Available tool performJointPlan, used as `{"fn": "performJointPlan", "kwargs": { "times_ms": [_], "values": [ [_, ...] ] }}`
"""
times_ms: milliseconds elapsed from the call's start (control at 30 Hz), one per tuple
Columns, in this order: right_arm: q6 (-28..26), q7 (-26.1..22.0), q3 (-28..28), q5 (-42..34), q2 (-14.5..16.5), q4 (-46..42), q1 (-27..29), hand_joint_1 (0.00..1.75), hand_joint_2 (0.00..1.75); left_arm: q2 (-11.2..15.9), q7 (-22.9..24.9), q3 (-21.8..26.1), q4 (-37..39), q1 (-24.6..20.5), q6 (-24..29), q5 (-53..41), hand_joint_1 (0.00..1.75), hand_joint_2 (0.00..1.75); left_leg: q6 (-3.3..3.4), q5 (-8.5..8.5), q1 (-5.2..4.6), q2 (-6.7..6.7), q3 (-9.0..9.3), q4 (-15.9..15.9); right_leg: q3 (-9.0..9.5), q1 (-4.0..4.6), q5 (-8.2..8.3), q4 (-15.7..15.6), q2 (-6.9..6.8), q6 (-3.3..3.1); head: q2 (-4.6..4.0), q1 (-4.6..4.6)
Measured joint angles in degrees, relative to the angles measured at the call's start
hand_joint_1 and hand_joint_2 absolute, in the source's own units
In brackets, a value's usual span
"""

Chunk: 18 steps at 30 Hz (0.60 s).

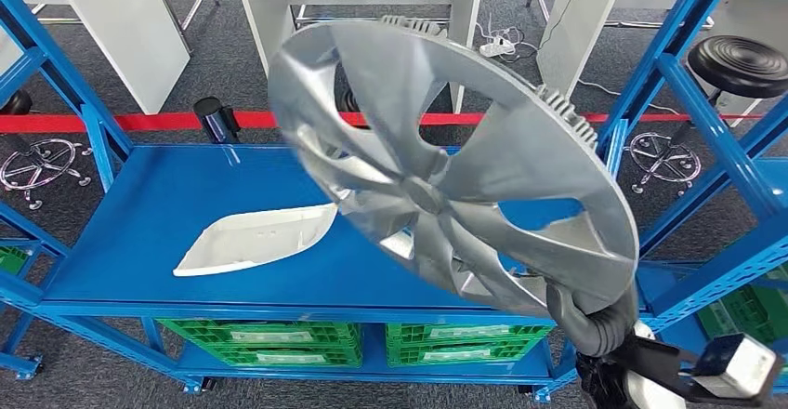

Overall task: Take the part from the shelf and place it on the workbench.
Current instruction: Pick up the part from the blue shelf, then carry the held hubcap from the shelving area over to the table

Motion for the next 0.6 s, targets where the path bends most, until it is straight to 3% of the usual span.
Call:
{"fn": "performJointPlan", "kwargs": {
  "times_ms": [300,600],
  "values": [
    [12.04,5.41,-0.03,-10.65,-1.37,-0.39,-1.05,1.75,1.75,0.42,0.19,0.45,-0.02,-0.35,-0.13,-0.05,0.0,1.75,-0.02,0.02,0.0,-0.01,0.0,0.0,0.01,0.01,0.0,0.0,0.0,0.0,0.0,0.0],
    [14.9,7.92,1.32,-7.04,-3.48,1.16,-2.69,1.75,1.75,0.59,-0.21,0.79,-0.03,-0.49,-1.46,0.15,0.0,1.75,-0.02,0.02,0.0,-0.01,0.0,0.0,0.02,0.01,0.0,0.0,-0.01,0.0,0.0,0.0]
  ]
}}
